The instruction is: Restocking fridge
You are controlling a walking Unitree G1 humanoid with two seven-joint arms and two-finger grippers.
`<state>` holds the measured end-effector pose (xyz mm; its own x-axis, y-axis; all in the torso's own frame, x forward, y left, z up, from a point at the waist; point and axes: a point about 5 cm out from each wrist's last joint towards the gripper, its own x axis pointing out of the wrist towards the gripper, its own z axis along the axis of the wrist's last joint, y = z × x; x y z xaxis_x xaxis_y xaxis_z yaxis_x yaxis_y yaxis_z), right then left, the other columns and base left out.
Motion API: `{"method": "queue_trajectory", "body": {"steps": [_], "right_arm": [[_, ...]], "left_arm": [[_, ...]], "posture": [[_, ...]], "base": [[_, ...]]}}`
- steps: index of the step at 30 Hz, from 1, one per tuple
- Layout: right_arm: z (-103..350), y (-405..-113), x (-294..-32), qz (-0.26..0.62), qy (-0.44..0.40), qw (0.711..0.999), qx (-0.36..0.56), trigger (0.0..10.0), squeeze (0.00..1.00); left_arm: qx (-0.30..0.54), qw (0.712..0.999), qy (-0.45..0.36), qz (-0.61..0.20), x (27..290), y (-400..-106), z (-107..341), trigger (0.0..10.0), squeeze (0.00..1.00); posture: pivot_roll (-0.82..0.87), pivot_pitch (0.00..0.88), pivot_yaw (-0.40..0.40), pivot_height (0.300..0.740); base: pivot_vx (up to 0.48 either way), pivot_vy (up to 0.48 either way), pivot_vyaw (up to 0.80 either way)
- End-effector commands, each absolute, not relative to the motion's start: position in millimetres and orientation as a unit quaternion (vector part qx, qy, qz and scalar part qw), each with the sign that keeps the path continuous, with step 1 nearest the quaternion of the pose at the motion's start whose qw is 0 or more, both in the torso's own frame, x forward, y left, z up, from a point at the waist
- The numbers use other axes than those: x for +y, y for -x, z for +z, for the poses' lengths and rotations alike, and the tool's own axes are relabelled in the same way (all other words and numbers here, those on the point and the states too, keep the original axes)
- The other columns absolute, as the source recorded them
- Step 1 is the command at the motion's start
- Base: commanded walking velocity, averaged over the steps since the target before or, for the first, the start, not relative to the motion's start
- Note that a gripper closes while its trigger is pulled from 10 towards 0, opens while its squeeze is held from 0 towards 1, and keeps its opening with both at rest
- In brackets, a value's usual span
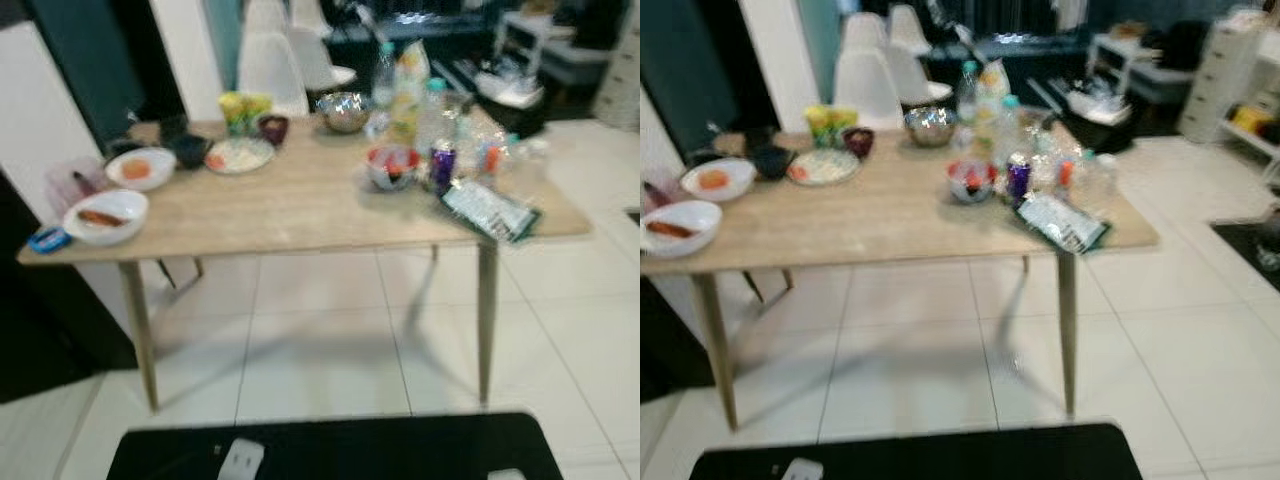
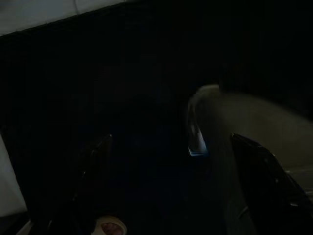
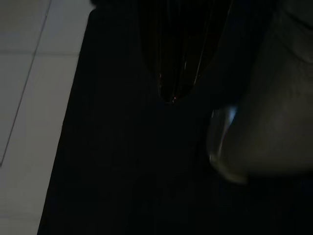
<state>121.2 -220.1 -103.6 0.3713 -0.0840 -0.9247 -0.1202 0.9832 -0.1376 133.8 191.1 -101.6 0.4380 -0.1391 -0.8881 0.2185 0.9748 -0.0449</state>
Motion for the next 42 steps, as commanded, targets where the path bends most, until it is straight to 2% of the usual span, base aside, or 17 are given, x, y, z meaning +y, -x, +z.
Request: {"method": "queue_trajectory", "body": {"steps": [1, 9, 13, 18, 28, 42], "right_arm": [[-105, -121, -216, 0.018, 0.092, 0.822, 0.562, 10.0, 0.0], [-103, -126, -216, 0.02, 0.094, 0.823, 0.559, 10.0, 0.0], [-103, -127, -214, 0.032, 0.104, 0.821, 0.561, 10.0, 0.0], [-103, -129, -214, 0.036, 0.108, 0.821, 0.559, 10.0, 0.0], [-101, -130, -217, 0.043, 0.12, 0.82, 0.558, 10.0, 0.0], [-104, -117, -223, 0.044, 0.124, 0.812, 0.569, 10.0, 0.0]], "left_arm": [[0.528, 0.841, -0.045, -0.109, 193, -130, -103, 10.0, 0.0], [0.525, 0.843, -0.048, -0.108, 191, -133, -102, 10.0, 0.0], [0.522, 0.848, -0.027, -0.085, 190, -135, -102, 10.0, 0.0], [0.523, 0.846, -0.028, -0.096, 188, -135, -102, 10.0, 0.0], [0.529, 0.842, -0.034, -0.103, 191, -132, -103, 10.0, 0.0], [0.529, 0.842, -0.028, -0.105, 186, -132, -103, 10.0, 0.0]], "posture": [[0.06, 0.0, 0.023, 0.738], [0.07, 0.0, 0.014, 0.738], [0.07, 0.0, -0.008, 0.738], [0.07, 0.0, -0.01, 0.738], [0.07, 0.0, -0.011, 0.738], [0.06, 0.0, -0.012, 0.738]], "base": [[0.48, 0.0, 0.0], [0.424, 0.0, 0.0], [0.0, 0.0, 0.0], [0.0, 0.0, 0.0], [0.0, -0.442, 0.0], [0.0, -0.456, 0.0]]}}
